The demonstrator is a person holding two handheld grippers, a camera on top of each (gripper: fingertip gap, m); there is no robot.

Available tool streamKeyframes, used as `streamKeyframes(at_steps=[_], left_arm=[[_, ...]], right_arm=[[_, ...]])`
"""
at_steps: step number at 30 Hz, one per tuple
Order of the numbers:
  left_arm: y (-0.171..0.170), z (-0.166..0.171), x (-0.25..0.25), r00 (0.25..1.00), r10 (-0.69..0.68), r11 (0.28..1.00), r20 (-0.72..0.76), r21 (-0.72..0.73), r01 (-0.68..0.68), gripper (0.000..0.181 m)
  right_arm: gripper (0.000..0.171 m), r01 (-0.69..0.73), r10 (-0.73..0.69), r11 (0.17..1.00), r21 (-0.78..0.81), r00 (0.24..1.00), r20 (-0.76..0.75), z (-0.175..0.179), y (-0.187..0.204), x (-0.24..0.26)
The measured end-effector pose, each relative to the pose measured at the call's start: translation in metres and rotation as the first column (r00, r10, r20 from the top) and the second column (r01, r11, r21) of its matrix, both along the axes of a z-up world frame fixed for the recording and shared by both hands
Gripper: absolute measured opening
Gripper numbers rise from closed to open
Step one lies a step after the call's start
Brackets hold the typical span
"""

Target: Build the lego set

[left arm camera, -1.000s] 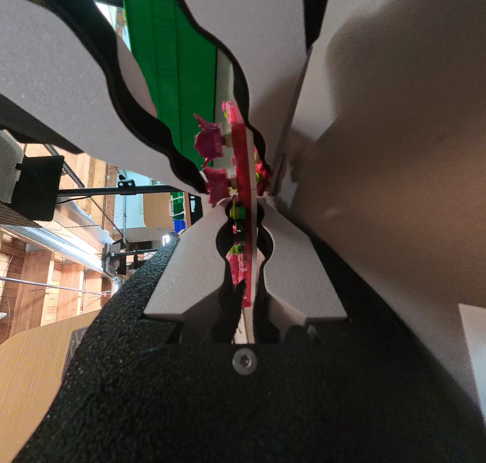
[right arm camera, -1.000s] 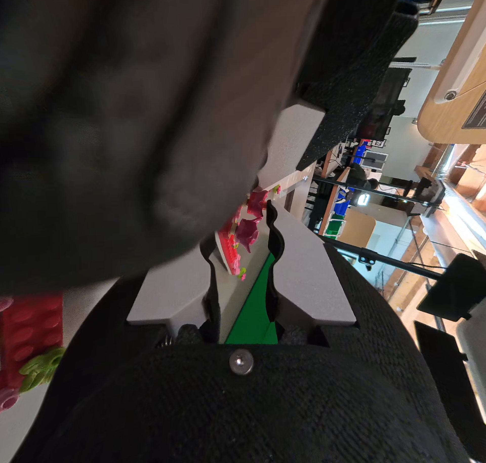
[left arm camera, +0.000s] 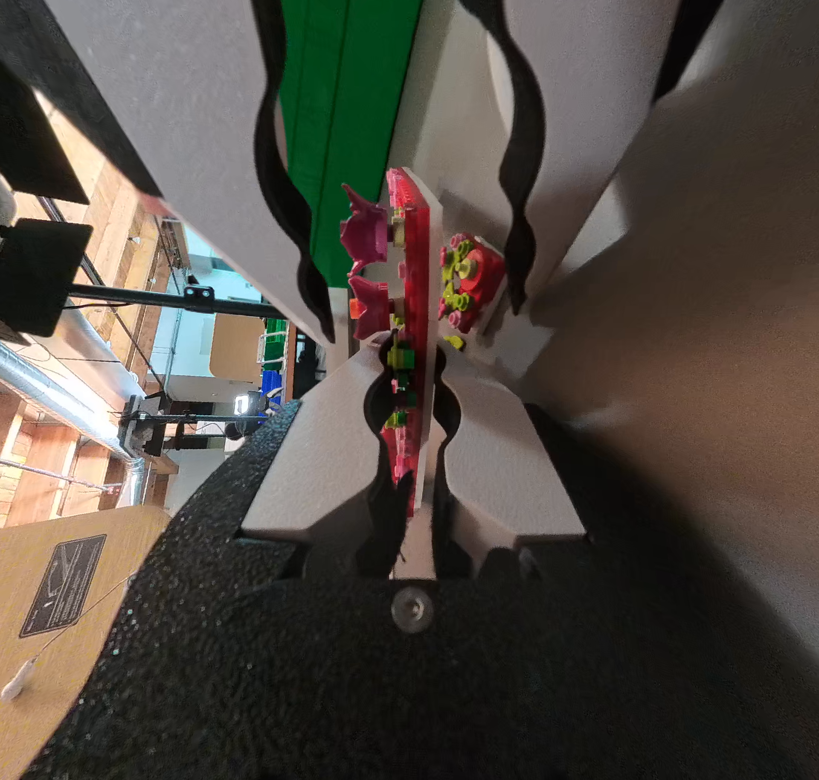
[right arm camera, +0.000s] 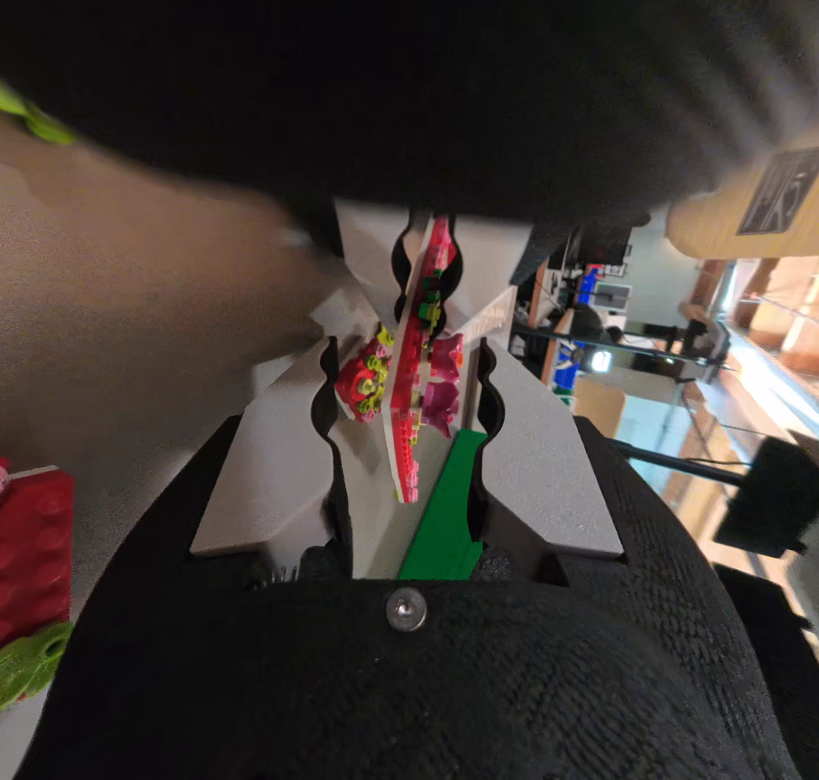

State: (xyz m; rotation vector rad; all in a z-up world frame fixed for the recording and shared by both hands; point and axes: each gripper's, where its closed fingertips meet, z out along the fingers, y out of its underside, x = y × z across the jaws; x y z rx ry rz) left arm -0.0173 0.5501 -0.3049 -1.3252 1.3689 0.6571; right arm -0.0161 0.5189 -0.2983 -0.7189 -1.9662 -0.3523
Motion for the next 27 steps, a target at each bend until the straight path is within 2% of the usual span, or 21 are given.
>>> streamKeyframes(at_steps=[1,6,14,27], left_arm=[[-0.0007,0.0003,0.0009,1.0,-0.011,1.0,0.004,0.001,0.011,0.01],[-0.0031,0.0025,0.005,0.999,-0.049,0.999,0.02,0.008,0.049,0.01],[-0.0048,0.0038,0.0069,0.998,-0.06,0.998,0.035,0.006,0.06,0.01],[-0.0064,0.0017,0.0062,0.998,-0.06,0.998,0.026,-0.003,0.06,0.009]], right_arm=[[0.064,-0.016,0.015,0.999,-0.042,1.0,-0.024,0.0012,0.0,0.0],[0.064,-0.066,0.063,0.995,-0.081,0.997,-0.049,0.0038,0.0074,0.0051],[0.033,-0.133,0.134,0.991,0.032,0.989,-0.058,0.0079,0.0044,-0.0003],[0.028,-0.142,0.146,0.987,0.077,0.988,-0.048,0.0091,0.0032,-0.0024]])
